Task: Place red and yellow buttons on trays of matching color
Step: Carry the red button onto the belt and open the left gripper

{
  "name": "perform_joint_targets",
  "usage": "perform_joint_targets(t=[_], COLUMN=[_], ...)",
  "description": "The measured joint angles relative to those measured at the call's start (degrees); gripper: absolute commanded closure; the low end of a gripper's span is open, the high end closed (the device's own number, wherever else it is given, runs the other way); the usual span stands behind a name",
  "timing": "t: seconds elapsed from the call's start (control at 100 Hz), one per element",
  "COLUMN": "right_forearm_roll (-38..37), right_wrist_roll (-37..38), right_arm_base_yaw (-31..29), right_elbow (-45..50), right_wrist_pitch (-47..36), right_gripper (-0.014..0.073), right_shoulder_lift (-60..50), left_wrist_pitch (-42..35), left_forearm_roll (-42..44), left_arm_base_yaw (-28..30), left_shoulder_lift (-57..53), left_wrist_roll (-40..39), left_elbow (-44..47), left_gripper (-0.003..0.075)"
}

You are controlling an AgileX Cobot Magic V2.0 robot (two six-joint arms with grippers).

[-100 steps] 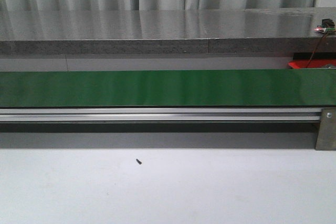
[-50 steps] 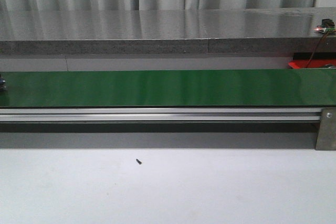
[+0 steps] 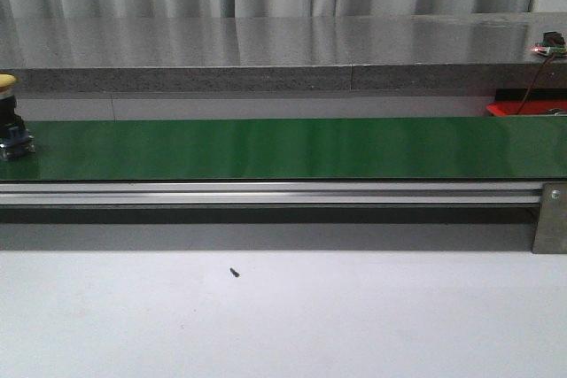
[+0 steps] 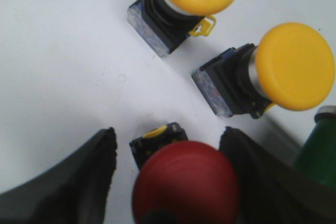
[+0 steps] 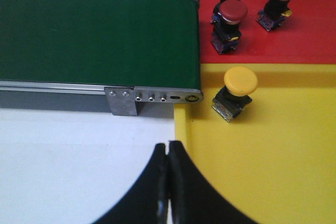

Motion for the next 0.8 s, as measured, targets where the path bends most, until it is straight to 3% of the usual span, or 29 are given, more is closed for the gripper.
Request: perform_joint_targets(t=[0.23, 0.46, 0.8], right_forearm_roll=[0.0, 0.0, 0.0], right_wrist_roll=[0.0, 0.0, 0.0], right_arm_base_yaw=[0.0, 0.0, 0.0], right_elbow=[0.0, 0.0, 0.0], right_wrist_pitch=[0.0, 0.0, 0.0], right_gripper=[0.0662, 0.0662, 0.0662], right_shoulder_lift=[0.0, 0.0, 0.0], left_wrist_pitch=[-0.37, 1.74, 5.63], left_forearm_roll=[0.0, 0.32, 6.59], left_arm_base_yaw=[0.0, 0.0, 0.46], left_shoulder_lift=[0.0, -2.29, -17.57], left_wrist_roll=[0.29, 0.43, 1.61], left_elbow=[0.0, 0.0, 0.0], left_gripper=[0.0569, 0.0575, 0.0575])
